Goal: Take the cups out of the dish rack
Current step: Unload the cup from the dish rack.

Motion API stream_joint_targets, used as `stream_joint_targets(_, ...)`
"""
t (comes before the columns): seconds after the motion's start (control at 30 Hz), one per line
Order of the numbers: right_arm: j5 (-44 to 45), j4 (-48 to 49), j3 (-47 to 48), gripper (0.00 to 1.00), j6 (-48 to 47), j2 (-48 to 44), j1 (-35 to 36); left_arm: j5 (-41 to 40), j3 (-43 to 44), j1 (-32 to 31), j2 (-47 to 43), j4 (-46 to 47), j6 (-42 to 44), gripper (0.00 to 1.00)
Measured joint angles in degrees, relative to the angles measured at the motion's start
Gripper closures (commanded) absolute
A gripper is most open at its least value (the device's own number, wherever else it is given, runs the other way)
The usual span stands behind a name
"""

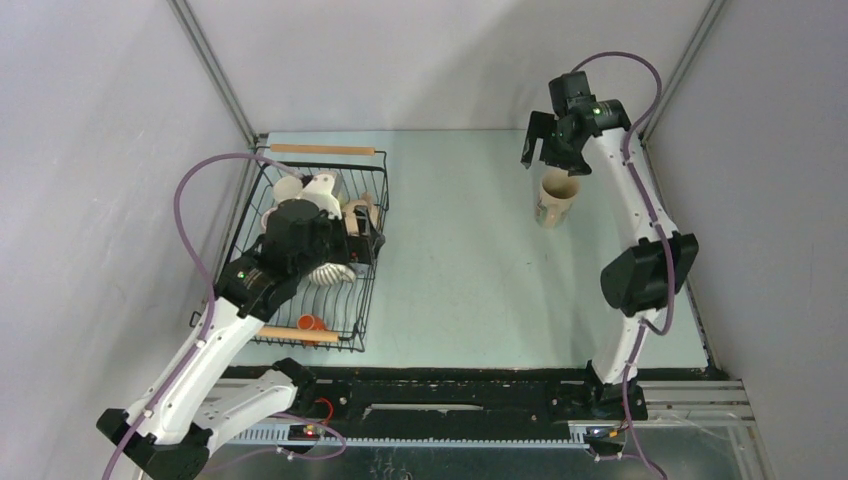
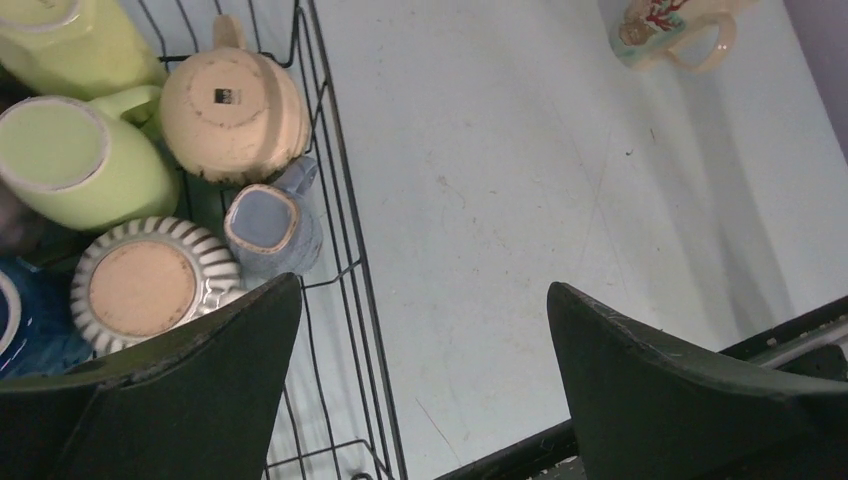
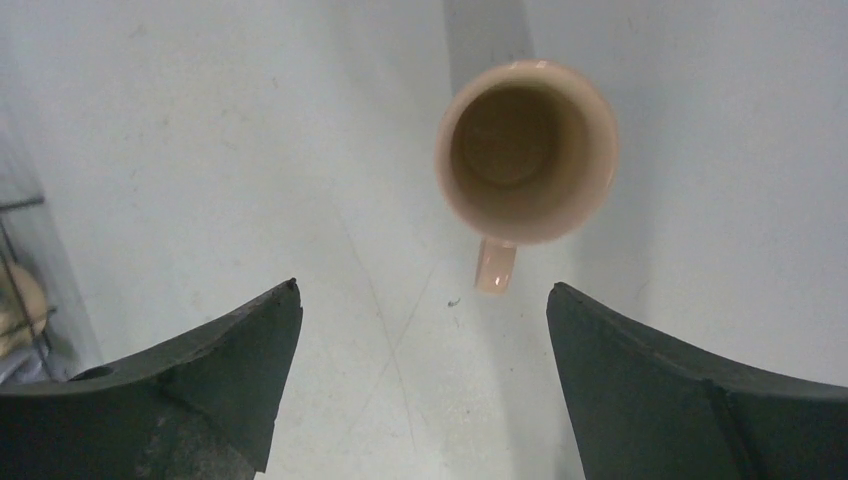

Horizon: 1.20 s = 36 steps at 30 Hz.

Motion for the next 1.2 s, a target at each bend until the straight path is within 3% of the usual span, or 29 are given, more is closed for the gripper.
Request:
stream_joint_targets(0.33, -1.9, 9.3, -21.6, 0.00, 1.4, -17.2, 9.4, -10.3, 3.5, -0.1, -0.1, -12.0, -5.1, 0.00)
stream_joint_targets(0.67, -3.1, 17.1, -32.8, 0.00, 3.3, -23.6, 16.2, -19.6, 4.3, 2.1, 0.7, -24.0, -14.8, 0.00)
stream_joint_targets(0.9, -3.2, 20.3, -36.8, 0.00, 4.8, -26.1, 19.7, -18.3, 2.1, 11.6, 2.6, -26.9, -20.6, 0.00)
stream_joint_targets(1.2, -3.3, 22.3, -40.6, 0.01, 6.4, -28.8, 21.3, -15.0, -7.0, 17.5, 6.4, -27.4, -23.5, 0.00)
